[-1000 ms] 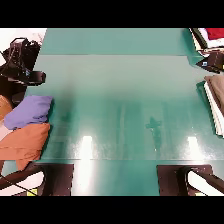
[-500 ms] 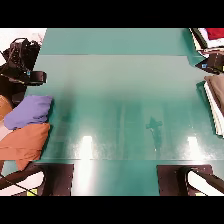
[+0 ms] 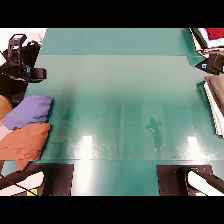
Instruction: Fold the shirts.
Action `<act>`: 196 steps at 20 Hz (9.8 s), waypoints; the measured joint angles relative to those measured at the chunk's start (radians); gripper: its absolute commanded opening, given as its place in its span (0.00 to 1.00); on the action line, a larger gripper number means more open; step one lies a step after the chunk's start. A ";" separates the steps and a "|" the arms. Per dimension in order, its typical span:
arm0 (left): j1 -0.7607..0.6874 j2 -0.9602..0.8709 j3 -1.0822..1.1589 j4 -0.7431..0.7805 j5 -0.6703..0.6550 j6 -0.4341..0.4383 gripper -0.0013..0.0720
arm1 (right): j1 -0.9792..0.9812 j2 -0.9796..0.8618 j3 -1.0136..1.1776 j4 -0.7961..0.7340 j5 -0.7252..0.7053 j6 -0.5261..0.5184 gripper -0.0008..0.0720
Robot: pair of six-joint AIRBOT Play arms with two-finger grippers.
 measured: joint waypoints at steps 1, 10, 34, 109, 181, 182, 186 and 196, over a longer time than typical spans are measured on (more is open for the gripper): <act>0.000 0.000 0.000 0.001 0.011 0.000 1.00 | 0.000 0.000 0.000 0.000 0.001 0.000 0.03; 0.000 0.000 -0.007 0.087 -0.103 0.000 0.43 | 0.000 0.000 0.000 0.000 0.003 0.000 0.03; 0.049 0.084 -0.081 0.228 -0.138 -0.080 0.04 | 0.000 0.002 0.009 0.001 0.019 0.000 0.03; 0.022 -0.288 0.267 -0.624 0.019 0.243 0.04 | 0.431 -0.631 0.014 0.177 0.027 -0.084 0.03; -0.740 -0.117 -0.240 -0.156 -0.072 -0.138 0.57 | 0.078 0.110 -0.257 -0.131 -0.113 0.027 0.57; -0.763 -0.116 -0.251 -0.122 -0.057 -0.159 0.57 | 0.077 0.115 -0.262 -0.131 -0.117 0.027 0.57; -0.802 -0.113 -0.280 -0.056 -0.014 -0.206 0.90 | 0.077 0.126 -0.272 -0.131 -0.127 0.027 0.57; -0.816 -0.113 -0.356 -0.030 0.102 -0.227 0.67 | 0.076 0.129 -0.276 -0.130 -0.134 0.027 0.57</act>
